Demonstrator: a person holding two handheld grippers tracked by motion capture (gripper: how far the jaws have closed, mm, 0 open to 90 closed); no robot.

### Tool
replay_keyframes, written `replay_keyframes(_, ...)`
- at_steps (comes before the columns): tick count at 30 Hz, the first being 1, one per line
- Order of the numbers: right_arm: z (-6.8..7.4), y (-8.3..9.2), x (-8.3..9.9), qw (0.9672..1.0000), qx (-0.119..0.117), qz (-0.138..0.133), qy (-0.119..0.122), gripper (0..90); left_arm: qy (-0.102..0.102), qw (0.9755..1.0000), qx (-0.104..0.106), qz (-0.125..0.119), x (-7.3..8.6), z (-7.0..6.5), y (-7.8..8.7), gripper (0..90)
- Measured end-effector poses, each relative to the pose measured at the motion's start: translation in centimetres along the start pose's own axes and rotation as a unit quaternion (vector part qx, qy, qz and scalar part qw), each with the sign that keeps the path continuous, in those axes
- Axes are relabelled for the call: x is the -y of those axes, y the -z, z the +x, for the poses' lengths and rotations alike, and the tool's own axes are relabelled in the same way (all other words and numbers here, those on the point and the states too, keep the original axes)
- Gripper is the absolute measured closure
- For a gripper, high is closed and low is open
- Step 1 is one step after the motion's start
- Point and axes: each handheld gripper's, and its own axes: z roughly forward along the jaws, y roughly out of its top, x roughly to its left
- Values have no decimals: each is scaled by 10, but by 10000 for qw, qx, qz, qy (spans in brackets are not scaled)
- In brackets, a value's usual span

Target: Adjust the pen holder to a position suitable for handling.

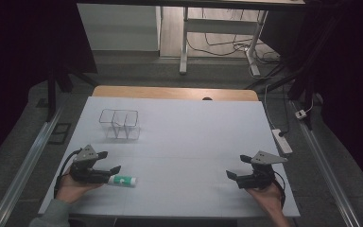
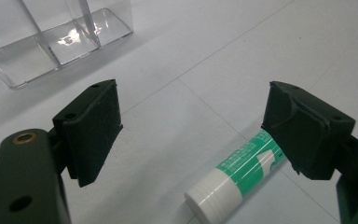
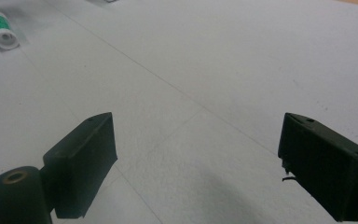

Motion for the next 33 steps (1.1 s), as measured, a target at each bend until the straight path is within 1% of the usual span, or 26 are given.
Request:
replay_keyframes(7, 0, -1, -1, 10000, 22, 75, 36, 111, 31, 10000, 20, 3, 1, 2, 0, 188)
replay_keyframes(9, 0, 0, -1, 9999, 79, 71, 63, 112, 26, 10000, 16, -3, 1, 1, 0, 187)
replay_keyframes(11, -1, 1, -1, 10000, 64, 27, 24, 113, 11, 10000, -1, -3, 1, 0, 0, 188)
replay_keyframes(14, -1, 0, -2, 9999, 99, 74, 57, 114, 19, 10000, -15, -16, 1, 1, 1, 188)
replay_keyframes(15, -1, -1, -2, 10000, 62, 56, 50, 114, 31, 10000, -22, -25, 2, 1, 2, 188)
replay_keyframes(19, 0, -3, -3, 9999, 41, 82, 70, 116, 21, 10000, -47, -40, 2, 1, 4, 188)
replay_keyframes(24, 0, -3, -3, 9999, 44, 102, 87, 116, 14, 10000, -45, -46, 2, 0, 4, 192)
replay_keyframes(27, -1, -2, -3, 9999, 54, 69, 58, 117, 9, 10000, -57, -44, 2, 0, 4, 192)
replay_keyframes(33, -1, -1, -3, 9999, 81, 79, 66, 117, 77, 9998, -74, -169, -3, -1, 10, 200)
